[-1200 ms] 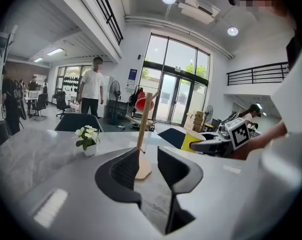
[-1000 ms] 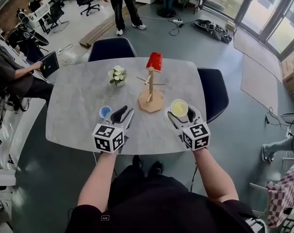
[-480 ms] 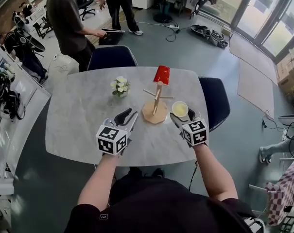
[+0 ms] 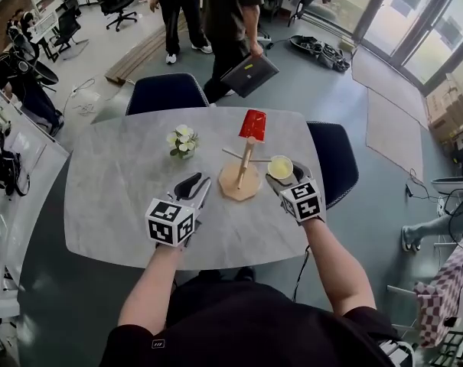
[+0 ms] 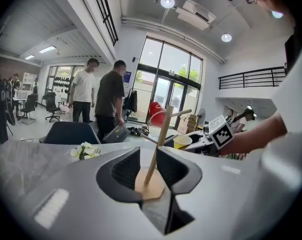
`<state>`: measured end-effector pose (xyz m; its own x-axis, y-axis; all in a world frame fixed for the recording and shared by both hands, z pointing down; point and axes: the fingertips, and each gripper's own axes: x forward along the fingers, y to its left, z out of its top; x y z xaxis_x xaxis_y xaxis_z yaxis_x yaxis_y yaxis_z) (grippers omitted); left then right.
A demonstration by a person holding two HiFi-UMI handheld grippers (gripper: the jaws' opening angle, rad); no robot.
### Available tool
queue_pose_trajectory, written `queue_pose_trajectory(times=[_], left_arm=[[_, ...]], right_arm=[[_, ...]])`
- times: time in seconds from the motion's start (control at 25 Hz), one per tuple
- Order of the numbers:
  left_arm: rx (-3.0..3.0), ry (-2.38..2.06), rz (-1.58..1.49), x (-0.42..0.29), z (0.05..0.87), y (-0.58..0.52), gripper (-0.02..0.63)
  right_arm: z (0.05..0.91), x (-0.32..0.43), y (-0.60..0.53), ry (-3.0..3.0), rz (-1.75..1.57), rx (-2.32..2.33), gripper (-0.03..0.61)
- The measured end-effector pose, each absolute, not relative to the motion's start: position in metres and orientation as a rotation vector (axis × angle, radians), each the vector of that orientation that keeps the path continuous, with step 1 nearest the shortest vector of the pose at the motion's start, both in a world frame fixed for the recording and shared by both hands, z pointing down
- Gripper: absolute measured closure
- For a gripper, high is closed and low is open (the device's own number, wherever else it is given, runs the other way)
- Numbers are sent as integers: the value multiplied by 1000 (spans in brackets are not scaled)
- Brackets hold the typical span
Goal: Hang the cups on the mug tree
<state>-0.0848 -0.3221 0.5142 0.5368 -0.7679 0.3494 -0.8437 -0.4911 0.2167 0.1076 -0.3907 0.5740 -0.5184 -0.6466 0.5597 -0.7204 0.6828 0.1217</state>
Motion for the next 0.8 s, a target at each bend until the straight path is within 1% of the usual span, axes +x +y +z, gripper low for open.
queue_pose_trajectory(times=[0.32,0.56,0.8], left_arm=[[2401,-1322,282,-92,518,-328,508],[2391,-1305,274,-90,525,-326,511],[2377,-1296,255,-88,524,-322,517]], right_arm=[[546,96,-397,-2295,-34,961,268],[539,80,-385,-2212,-276,812,270],[542,57,-380,-2167,-378,708,268]])
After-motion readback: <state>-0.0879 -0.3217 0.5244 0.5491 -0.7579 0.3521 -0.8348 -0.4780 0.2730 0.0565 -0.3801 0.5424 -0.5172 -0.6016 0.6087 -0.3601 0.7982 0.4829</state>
